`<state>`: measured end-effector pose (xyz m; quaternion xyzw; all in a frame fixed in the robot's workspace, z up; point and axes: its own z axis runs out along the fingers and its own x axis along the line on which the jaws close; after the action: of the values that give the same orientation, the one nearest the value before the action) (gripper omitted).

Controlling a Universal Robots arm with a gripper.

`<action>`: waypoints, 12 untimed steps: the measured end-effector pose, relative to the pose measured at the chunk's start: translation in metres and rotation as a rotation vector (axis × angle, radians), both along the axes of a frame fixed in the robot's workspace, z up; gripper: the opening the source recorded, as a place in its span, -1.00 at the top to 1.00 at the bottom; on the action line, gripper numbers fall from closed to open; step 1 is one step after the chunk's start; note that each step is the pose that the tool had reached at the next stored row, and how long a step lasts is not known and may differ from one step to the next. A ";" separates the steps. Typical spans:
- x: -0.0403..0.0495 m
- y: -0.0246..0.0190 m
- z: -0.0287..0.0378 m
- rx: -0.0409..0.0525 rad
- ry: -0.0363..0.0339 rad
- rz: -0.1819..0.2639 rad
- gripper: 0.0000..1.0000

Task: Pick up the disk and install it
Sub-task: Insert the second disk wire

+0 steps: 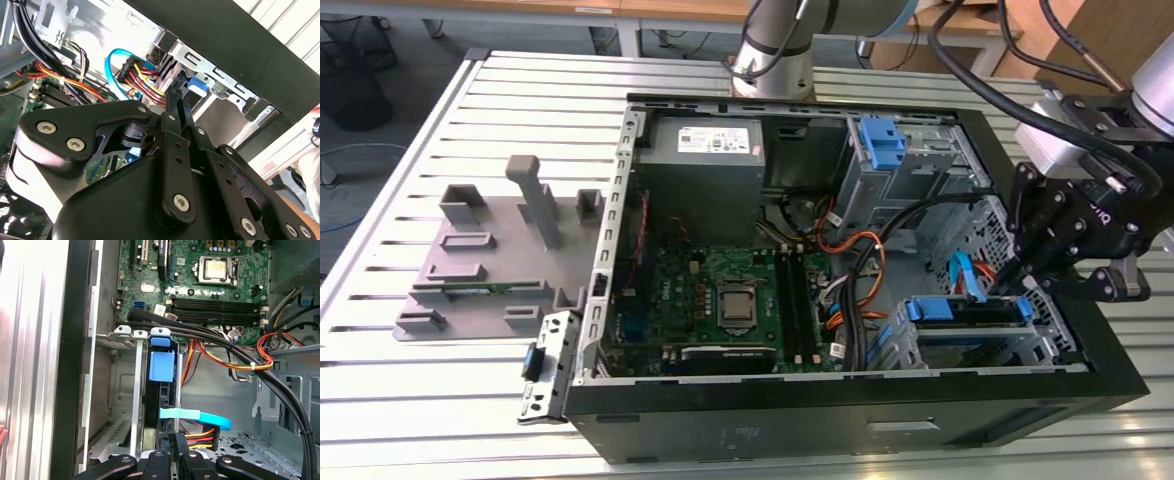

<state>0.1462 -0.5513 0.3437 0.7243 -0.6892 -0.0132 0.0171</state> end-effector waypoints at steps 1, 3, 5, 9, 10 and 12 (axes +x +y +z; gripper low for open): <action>-0.0003 -0.0003 -0.0002 -0.0001 -0.0012 0.005 0.67; -0.0009 -0.0008 -0.0008 0.0000 -0.0040 0.015 0.67; -0.0015 -0.0012 -0.0014 -0.0001 -0.0069 0.025 0.67; -0.0028 -0.0021 -0.0027 -0.0001 -0.0143 0.041 0.67; -0.0033 -0.0023 -0.0030 -0.0003 -0.0165 0.045 0.67; -0.0043 -0.0025 -0.0035 -0.0001 -0.0207 0.052 0.67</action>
<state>0.1419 -0.5538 0.3402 0.7420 -0.6703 -0.0052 0.0103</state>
